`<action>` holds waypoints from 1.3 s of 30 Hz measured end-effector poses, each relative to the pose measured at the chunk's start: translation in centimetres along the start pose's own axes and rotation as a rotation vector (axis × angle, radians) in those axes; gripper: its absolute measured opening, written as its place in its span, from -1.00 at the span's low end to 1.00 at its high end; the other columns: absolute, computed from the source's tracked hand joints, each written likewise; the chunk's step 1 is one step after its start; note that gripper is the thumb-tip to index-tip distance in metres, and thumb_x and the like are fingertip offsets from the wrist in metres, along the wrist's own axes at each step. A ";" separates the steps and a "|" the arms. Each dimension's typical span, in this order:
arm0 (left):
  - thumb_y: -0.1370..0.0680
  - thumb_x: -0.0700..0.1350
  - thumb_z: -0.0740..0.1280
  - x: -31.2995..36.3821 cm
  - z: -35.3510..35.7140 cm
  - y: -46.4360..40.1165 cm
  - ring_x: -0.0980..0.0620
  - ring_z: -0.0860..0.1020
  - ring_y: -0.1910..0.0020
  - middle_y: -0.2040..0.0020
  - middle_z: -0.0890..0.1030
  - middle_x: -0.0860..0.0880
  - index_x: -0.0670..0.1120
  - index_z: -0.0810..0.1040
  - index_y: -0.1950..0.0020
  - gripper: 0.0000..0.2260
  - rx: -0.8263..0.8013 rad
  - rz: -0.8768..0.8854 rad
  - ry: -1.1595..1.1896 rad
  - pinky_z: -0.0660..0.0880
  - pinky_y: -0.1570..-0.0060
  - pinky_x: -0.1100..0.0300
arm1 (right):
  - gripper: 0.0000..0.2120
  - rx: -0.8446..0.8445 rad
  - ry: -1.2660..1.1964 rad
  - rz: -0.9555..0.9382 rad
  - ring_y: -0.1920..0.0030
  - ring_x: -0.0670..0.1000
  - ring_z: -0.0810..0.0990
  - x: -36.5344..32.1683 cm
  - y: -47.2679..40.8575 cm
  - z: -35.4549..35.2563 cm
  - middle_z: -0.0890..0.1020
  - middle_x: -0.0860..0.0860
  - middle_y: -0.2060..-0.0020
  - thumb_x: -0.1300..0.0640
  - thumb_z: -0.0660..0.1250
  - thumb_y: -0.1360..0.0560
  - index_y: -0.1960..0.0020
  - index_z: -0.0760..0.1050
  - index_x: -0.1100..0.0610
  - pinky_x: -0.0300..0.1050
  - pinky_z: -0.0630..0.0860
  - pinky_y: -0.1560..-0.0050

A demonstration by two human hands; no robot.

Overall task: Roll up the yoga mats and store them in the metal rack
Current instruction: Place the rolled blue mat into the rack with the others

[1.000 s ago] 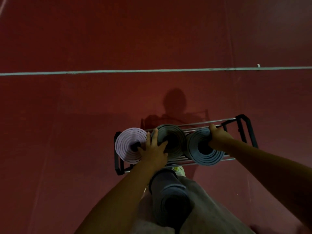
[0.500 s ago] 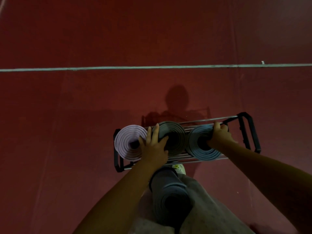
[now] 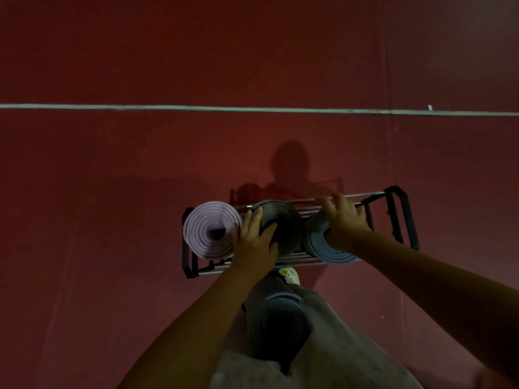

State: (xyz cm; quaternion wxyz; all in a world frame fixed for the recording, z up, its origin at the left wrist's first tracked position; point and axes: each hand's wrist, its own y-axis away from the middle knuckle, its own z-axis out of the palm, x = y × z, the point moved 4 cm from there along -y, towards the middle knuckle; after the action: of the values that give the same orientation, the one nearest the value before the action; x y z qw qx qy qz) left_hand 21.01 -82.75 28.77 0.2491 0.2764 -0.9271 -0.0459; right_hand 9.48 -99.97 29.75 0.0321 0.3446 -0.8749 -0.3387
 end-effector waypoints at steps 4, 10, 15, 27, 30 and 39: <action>-0.46 0.17 0.26 -1.0 -1.4 3.8 -0.25 0.46 -0.24 -0.28 0.49 -0.26 -0.15 0.53 -0.25 -0.50 0.102 -0.059 0.138 0.42 -0.22 -0.12 | -0.41 0.301 -0.131 -0.510 -0.19 0.39 0.46 -4.7 2.8 0.2 0.45 0.31 -0.23 0.23 0.34 -0.27 -0.31 0.41 0.26 0.31 0.42 -0.19; -0.33 0.32 0.31 -3.0 2.8 13.9 -0.15 0.34 -0.38 -0.42 0.34 -0.13 -0.04 0.24 -0.49 -0.18 -0.401 -0.426 0.321 0.35 -0.31 0.01 | -0.53 -0.167 -0.060 -0.748 -0.22 0.23 0.49 -9.2 6.6 6.4 0.48 0.17 -0.22 0.04 0.32 -0.46 -0.33 0.43 0.15 0.10 0.48 -0.14; -0.45 0.05 0.40 -3.5 5.6 16.7 -0.11 0.43 -0.30 -0.37 0.41 -0.12 -0.08 0.22 -0.47 -0.34 -0.515 -0.747 0.368 0.37 -0.23 0.13 | 0.01 -0.539 0.215 -0.549 -0.44 0.19 0.25 -8.1 6.1 12.3 0.15 0.16 -0.48 -0.18 0.48 -0.34 -0.55 -0.04 0.09 0.11 0.28 -0.39; -0.50 0.06 0.28 -4.8 7.8 20.7 -0.13 0.47 -0.26 -0.35 0.43 -0.16 -0.07 0.15 -0.50 -0.37 -0.334 -0.863 0.651 0.36 -0.04 0.27 | -0.28 -0.492 0.095 -0.437 -0.30 0.17 0.44 -11.4 8.9 15.5 0.43 0.11 -0.34 -0.02 0.38 -0.43 -0.50 0.16 0.01 0.00 0.37 -0.29; -0.47 0.09 0.32 -5.6 6.5 21.8 -0.19 0.54 -0.18 -0.23 0.51 -0.16 -0.11 0.24 -0.42 -0.40 -0.193 -0.925 0.675 0.47 0.01 0.14 | -0.38 -0.423 0.015 -0.452 -0.28 0.13 0.48 -13.0 9.8 14.8 0.51 0.09 -0.28 -0.04 0.36 -0.45 -0.45 0.27 0.05 -0.08 0.35 -0.29; -0.31 -0.13 0.55 -4.9 -0.4 30.4 -0.08 0.61 0.06 -0.11 0.58 -0.14 -0.12 0.32 -0.32 -0.35 0.252 -1.196 1.163 0.63 0.21 0.00 | -0.60 -0.319 -0.296 -0.675 -0.05 -0.07 0.56 -18.8 18.0 10.3 0.62 0.00 -0.04 0.15 0.46 -0.39 -0.22 0.52 0.13 -0.31 0.37 0.07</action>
State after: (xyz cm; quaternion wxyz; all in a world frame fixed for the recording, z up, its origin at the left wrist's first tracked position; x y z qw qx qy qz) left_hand 9.91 -54.47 33.74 0.5876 0.7263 -0.3467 0.0835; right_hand 10.30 -72.71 36.23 -0.1541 0.5509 -0.6442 -0.5077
